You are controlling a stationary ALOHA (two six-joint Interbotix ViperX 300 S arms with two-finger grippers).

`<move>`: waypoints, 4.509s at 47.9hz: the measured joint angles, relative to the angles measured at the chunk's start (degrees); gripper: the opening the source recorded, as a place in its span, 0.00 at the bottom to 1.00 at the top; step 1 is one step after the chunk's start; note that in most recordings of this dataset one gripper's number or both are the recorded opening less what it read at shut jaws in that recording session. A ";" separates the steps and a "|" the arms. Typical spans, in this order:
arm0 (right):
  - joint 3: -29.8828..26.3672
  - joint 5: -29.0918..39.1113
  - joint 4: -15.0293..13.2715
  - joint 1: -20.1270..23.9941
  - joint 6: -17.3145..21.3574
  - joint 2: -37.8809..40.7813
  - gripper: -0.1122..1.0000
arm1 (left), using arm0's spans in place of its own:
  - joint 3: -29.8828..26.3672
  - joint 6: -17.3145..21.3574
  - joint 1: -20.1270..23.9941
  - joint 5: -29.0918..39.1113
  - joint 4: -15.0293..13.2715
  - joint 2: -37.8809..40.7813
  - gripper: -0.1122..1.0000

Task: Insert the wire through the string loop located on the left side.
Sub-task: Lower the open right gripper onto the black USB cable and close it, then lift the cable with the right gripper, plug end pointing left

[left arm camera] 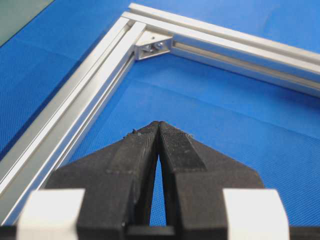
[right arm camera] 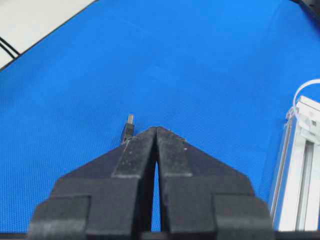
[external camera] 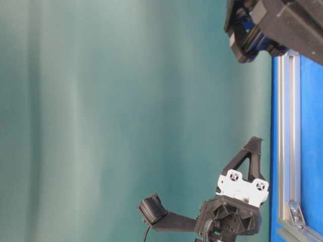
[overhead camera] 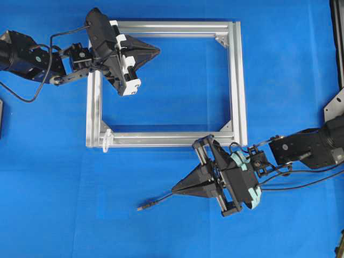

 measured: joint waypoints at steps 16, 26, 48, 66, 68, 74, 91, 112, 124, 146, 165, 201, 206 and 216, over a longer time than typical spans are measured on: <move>-0.97 4.92 -0.35 1.41 3.43 0.00 0.09 | 0.09 -0.62 -0.35 0.70 0.62 -1.76 0.10; -1.05 4.57 -0.44 1.41 4.66 0.00 0.09 | 0.18 -0.62 -0.35 0.70 0.62 -1.76 0.10; -2.02 4.48 -0.35 1.41 6.77 0.44 0.86 | 0.18 -0.62 -0.35 0.70 0.62 -1.76 0.10; -5.27 4.39 0.70 1.58 9.93 8.17 0.86 | 0.26 -0.70 -0.26 0.70 0.70 -1.76 0.10; -5.89 4.31 0.79 1.67 10.46 9.32 0.86 | 0.26 -0.70 -0.26 0.70 0.70 -1.76 0.10; -7.47 4.31 0.79 2.02 11.25 12.13 0.86 | 0.26 -0.70 -0.26 1.05 0.70 -1.76 0.10; -8.44 4.22 1.32 2.37 11.95 13.89 0.72 | 0.26 -0.70 0.00 1.67 0.70 -1.76 0.10; -8.44 4.75 1.32 2.29 11.95 13.97 0.10 | 0.26 -0.70 0.00 1.67 0.70 -1.76 0.10; -8.44 5.01 1.32 2.29 11.87 13.89 0.10 | 0.35 -0.70 0.09 2.02 0.70 -1.76 0.10; -8.00 8.35 1.32 1.76 11.95 9.67 0.10 | 0.26 -0.79 0.09 2.02 0.70 -1.76 0.10; -7.91 13.97 1.32 1.41 11.69 4.22 0.10 | 0.26 -0.79 0.09 2.02 0.62 -1.76 0.10; -8.00 14.15 1.32 1.41 11.69 4.22 0.10 | 0.26 -0.70 0.00 2.02 0.62 -1.67 0.10; -7.91 14.06 1.32 1.41 11.69 4.22 0.10 | 0.35 -0.70 0.09 2.02 0.70 -1.76 0.10; -7.91 14.06 1.32 1.41 11.60 4.22 0.10 | 0.35 -0.70 0.09 2.02 0.62 -1.76 0.10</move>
